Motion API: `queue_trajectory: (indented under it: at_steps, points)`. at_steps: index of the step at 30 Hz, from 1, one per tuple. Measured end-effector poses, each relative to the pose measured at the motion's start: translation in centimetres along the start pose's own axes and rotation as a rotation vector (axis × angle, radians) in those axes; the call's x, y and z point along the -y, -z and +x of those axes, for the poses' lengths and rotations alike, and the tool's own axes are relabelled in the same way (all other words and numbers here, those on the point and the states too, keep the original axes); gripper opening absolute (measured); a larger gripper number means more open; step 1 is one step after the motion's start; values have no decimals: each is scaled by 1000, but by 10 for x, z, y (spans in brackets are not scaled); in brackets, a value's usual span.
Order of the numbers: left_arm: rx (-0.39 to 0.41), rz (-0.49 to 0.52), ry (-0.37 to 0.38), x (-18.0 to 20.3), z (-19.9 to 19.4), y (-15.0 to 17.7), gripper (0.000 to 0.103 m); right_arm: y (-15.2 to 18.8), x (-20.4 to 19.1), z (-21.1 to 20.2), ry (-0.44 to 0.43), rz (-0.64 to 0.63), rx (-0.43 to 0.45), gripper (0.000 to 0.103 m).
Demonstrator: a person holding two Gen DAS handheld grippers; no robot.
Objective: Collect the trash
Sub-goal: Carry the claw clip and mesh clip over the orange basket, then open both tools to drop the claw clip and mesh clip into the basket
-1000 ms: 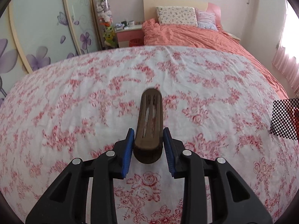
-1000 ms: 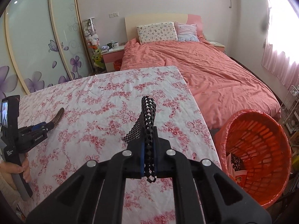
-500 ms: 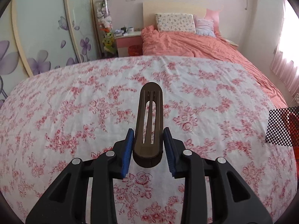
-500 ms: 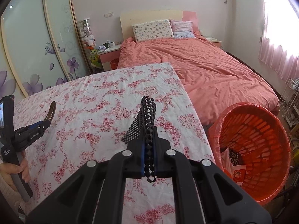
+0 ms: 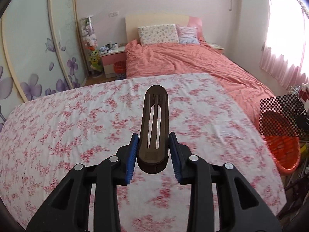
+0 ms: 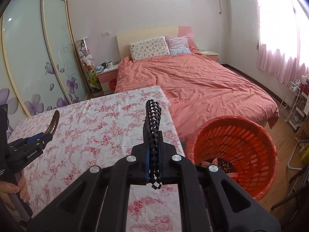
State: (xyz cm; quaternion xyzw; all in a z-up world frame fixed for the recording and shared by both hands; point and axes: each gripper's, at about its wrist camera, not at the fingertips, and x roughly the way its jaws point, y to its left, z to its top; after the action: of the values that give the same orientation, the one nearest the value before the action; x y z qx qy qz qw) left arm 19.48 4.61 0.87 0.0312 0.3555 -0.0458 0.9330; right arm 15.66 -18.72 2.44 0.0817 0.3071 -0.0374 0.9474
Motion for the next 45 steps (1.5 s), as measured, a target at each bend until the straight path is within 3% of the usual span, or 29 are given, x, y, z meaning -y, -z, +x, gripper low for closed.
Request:
queue_trajectory:
  at_steps: [12, 21, 29, 32, 34, 35, 39, 42, 45]
  points:
    - [49, 100, 181, 97, -31, -4, 33, 2, 80, -49, 117, 95, 80, 8]
    - [51, 180, 332, 174, -24, -6, 33, 11, 138, -39, 138, 178, 59, 8]
    - [-11, 208, 444, 239, 5, -3, 34, 11, 185, -15, 113, 258, 43, 9]
    - [-51, 227, 452, 260, 25, 0, 34, 11, 202, 3, 77, 287, 18, 16]
    - [-78, 233, 440, 267, 37, 2, 44, 13, 209, 14, 77, 298, 2, 37]
    - [-90, 233, 433, 269, 41, 3, 50, 14, 212, 18, 80, 301, -3, 42]
    - [-138, 203, 406, 259, 52, 10, 52, 22, 217, 24, 92, 311, -20, 48]
    - [-127, 201, 377, 246, 44, 14, 54, 27, 210, 14, 128, 299, -6, 57]
    - [-85, 192, 345, 229, 25, 16, 63, 29, 197, -5, 169, 263, 25, 66]
